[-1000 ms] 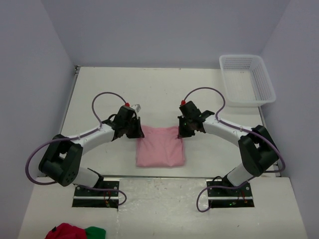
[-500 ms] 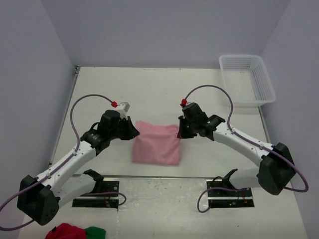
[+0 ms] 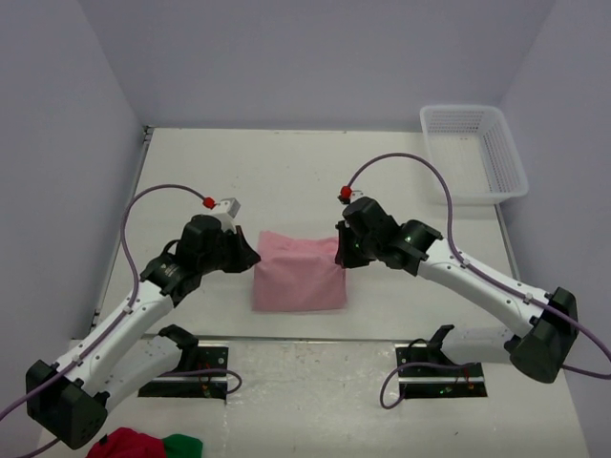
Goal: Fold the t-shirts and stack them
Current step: Smooth out wrinkles on the folded tshirt
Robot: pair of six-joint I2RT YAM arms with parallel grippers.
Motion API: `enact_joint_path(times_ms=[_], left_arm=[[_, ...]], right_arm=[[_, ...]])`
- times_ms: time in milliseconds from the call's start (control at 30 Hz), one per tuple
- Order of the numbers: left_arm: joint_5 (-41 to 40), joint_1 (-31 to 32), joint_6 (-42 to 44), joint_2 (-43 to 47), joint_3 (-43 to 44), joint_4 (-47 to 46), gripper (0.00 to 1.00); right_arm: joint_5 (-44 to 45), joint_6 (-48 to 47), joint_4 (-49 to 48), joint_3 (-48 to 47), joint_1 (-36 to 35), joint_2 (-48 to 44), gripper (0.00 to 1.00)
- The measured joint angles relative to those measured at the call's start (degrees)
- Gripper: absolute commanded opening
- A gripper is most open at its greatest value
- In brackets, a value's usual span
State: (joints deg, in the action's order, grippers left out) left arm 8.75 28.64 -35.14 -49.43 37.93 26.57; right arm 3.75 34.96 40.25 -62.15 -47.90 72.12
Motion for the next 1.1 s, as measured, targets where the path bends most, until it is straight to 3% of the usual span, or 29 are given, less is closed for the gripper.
enact_joint_path(times_ms=[533,1100], left_arm=[[-0.42,0.0,0.17,2.19,5.51,3.21,0.0],[-5.57,0.04,1.64,-6.08,7.23,2.29,0.0]], right_arm=[[4.83,1.55,6.27,-4.79,-3.96,-2.03,0.0],[8.79,0.42,7.02,-10.88,-2.93,6.36,0.0]])
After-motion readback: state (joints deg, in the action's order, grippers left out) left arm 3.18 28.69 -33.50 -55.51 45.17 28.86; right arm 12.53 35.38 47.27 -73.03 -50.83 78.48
